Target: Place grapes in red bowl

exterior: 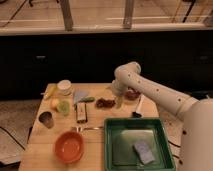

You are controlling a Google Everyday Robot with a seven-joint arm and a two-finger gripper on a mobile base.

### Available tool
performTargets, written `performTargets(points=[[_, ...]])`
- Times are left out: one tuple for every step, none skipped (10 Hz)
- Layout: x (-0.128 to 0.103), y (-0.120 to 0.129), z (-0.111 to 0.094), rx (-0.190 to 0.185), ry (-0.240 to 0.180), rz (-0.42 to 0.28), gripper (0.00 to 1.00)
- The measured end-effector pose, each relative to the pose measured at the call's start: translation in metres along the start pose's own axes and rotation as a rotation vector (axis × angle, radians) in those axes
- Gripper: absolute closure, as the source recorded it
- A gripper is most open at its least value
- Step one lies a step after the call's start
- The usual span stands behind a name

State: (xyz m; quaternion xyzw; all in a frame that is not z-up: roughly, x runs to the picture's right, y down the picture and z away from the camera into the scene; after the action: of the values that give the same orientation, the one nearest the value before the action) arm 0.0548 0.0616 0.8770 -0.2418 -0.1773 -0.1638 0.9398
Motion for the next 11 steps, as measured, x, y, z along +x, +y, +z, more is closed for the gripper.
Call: performTargets(points=[[-0.002,-0.001,0.005,-0.007,-0.006,0.003,0.20],[-0.002,-0.001,0.008,-0.011,-0.010,0.005,0.20],[0.000,0.000,0.014,-0.018,-0.015,0.013,0.20],[0.001,0.000,0.015,-0.019,-0.018,0.016,0.20],[0.001,0.001,0.020,-0.026,-0.024,0.020,0.20],[0.001,0.001,0.022,-0.031,-0.027,0.022,0.21],[0.000,0.003,0.026,-0.038,-0.030,0.025,0.25],[-0.001,0.003,0.029,-0.043,-0.034,0.026,0.25],[-0.002,0.003,0.032,-0.049,-0.038,0.029,0.25],[-0.002,0.004,0.033,-0.053,-0.041,0.030,0.25],[-0.001,0.004,0.034,-0.055,-0.042,0.033,0.25]])
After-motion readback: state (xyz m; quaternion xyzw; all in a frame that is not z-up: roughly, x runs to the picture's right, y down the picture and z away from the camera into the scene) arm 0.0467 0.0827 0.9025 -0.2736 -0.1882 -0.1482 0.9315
